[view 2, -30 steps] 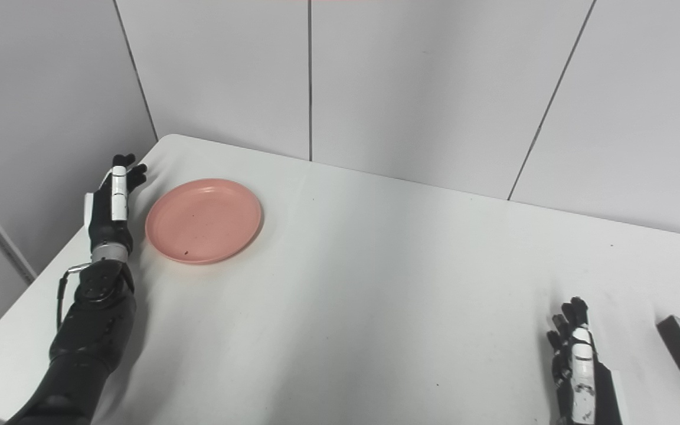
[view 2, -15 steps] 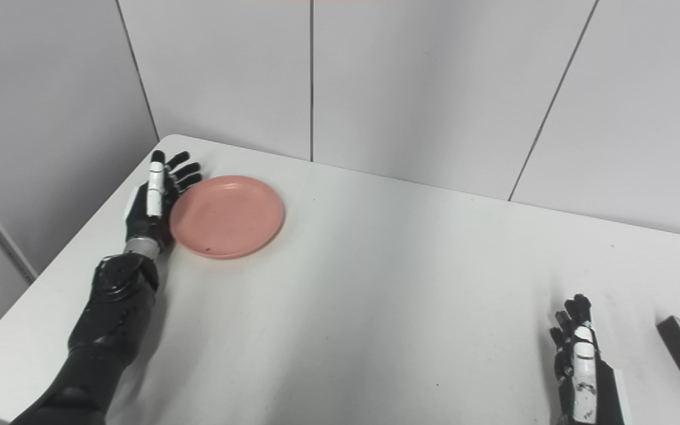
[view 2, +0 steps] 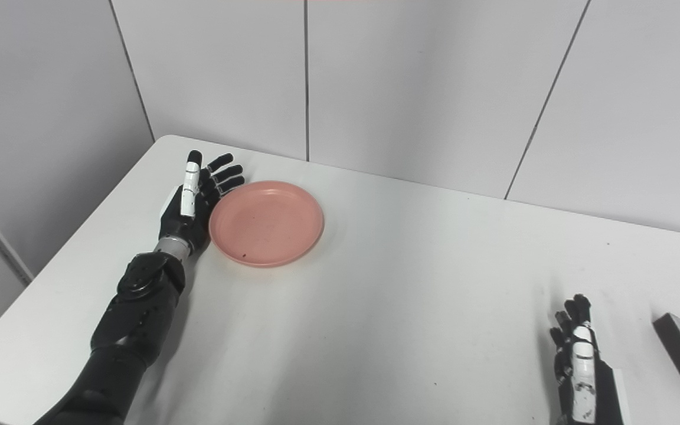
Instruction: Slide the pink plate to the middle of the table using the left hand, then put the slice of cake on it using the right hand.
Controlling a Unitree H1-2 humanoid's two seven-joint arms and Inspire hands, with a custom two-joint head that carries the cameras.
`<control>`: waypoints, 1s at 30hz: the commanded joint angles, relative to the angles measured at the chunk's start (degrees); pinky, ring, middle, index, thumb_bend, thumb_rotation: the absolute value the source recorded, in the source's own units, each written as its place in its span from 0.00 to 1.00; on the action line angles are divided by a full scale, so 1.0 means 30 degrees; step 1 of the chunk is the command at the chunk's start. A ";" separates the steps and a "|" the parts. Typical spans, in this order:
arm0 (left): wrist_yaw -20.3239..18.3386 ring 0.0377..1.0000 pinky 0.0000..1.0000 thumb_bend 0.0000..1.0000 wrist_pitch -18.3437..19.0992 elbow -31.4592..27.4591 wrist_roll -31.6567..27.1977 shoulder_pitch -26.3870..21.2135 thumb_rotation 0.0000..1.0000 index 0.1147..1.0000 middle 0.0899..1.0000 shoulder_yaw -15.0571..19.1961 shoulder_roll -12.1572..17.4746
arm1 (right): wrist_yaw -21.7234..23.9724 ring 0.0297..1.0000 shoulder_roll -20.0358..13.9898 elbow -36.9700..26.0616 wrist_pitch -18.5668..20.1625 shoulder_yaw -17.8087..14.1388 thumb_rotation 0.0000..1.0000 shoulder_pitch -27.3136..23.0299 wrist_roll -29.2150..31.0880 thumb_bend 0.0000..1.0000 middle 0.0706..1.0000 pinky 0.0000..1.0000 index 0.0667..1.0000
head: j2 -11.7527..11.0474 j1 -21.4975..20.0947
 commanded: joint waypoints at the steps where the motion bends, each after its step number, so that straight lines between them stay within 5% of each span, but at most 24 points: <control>1: -0.0462 0.79 0.81 0.83 0.0715 -0.0266 -0.0143 0.0088 0.99 0.76 0.77 -0.0249 -0.0238 | -0.0106 1.00 0.0016 -0.0672 -0.0745 -0.0037 1.00 -0.0378 -0.0081 0.14 1.00 1.00 1.00 | 0.0084 -0.0191; 11: -0.0859 0.81 0.81 0.81 0.1247 -0.1923 0.0711 0.0701 1.00 0.77 0.78 -0.1625 -0.0741 | -0.0271 1.00 -0.0011 -0.1125 -0.0295 0.0424 1.00 -0.0317 -0.0888 0.27 1.00 1.00 1.00 | 0.0324 -0.1596; 21: -0.0943 0.84 0.84 0.81 0.2007 -0.4014 0.1993 0.1440 1.00 0.80 0.81 -0.3309 -0.1391 | -0.1085 1.00 0.0422 -0.3221 0.1696 0.0906 0.91 0.0059 -0.1974 0.41 1.00 1.00 1.00 | 0.0949 -0.3024; 30: -0.0118 0.83 0.83 0.82 0.2682 -0.6261 0.2934 0.2559 1.00 0.81 0.81 -0.4076 -0.2545 | -0.1264 1.00 0.0799 -0.2995 0.1071 0.1287 0.86 0.0144 -0.2483 0.44 1.00 1.00 1.00 | 0.1828 -0.5930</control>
